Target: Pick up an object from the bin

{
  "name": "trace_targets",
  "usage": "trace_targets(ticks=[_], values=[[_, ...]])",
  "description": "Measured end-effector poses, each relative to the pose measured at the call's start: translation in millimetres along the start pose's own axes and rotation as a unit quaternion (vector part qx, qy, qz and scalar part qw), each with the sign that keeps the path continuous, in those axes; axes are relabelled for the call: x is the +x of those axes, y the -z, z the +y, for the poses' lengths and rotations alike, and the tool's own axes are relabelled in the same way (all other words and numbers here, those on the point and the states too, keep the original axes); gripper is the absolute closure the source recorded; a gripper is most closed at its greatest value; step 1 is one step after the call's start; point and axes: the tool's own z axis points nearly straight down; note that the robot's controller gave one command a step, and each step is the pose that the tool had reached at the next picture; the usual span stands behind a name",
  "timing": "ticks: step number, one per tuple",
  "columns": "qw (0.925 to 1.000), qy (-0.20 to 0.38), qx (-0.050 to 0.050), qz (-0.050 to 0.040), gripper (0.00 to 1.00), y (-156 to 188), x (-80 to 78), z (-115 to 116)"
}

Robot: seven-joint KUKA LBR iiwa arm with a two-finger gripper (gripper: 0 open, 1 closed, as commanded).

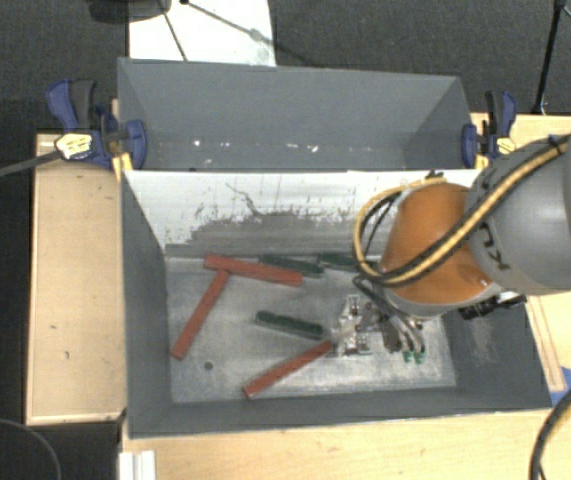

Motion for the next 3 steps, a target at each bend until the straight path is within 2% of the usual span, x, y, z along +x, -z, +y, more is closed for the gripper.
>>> trace_targets(ticks=[1,2,3], values=[[1.0,0.001,0.0,0.0,0.0,0.0,0.0,0.0],[1.0,0.002,0.0,0.0,0.0,0.0,0.0,-0.1],[0.9996,-0.028,-0.002,-0.0051,1.0,-8.4,-22.4,70.4]])
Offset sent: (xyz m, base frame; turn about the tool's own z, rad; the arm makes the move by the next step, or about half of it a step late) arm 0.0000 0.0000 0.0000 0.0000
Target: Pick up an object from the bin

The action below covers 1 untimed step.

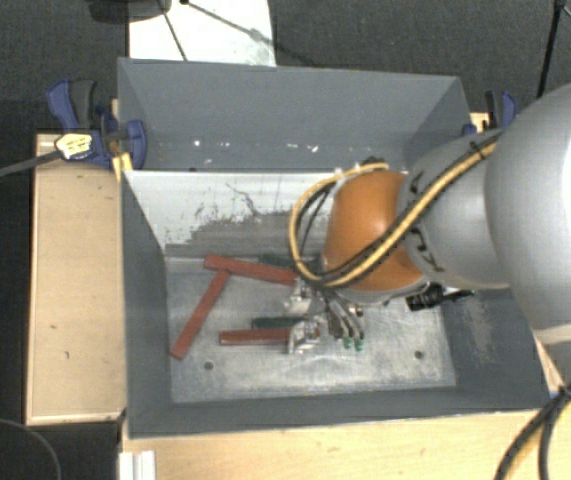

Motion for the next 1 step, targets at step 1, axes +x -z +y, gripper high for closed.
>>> trace_targets(ticks=[1], values=[[1.0,0.0,0.0,0.0,1.0,0.0,0.0,0.0]])
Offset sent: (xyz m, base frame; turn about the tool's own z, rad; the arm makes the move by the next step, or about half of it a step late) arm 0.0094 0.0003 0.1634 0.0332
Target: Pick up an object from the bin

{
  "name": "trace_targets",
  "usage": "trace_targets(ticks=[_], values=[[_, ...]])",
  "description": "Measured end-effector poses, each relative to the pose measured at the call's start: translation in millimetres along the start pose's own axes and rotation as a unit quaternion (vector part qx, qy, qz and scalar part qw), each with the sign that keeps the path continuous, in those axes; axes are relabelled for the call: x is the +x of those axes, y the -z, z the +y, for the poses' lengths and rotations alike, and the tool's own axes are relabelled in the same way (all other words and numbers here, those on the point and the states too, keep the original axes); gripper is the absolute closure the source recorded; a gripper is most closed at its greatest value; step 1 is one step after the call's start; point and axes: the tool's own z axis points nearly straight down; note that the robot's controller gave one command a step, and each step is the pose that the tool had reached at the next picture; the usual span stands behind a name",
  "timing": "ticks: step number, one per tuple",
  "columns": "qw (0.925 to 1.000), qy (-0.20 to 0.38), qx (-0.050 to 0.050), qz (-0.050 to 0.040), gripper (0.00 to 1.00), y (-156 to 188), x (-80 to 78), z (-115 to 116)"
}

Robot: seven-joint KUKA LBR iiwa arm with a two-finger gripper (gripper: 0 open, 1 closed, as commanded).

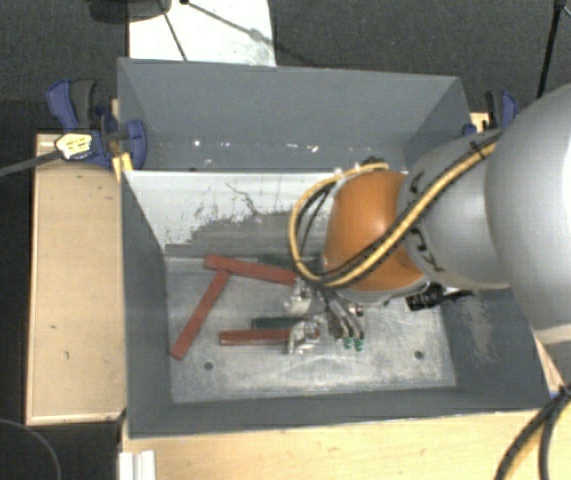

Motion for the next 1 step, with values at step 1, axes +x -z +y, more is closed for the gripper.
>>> trace_targets(ticks=[1], values=[[0.9999,-0.015,0.002,0.0031,1.0,165.0,-12.7,1.6]])
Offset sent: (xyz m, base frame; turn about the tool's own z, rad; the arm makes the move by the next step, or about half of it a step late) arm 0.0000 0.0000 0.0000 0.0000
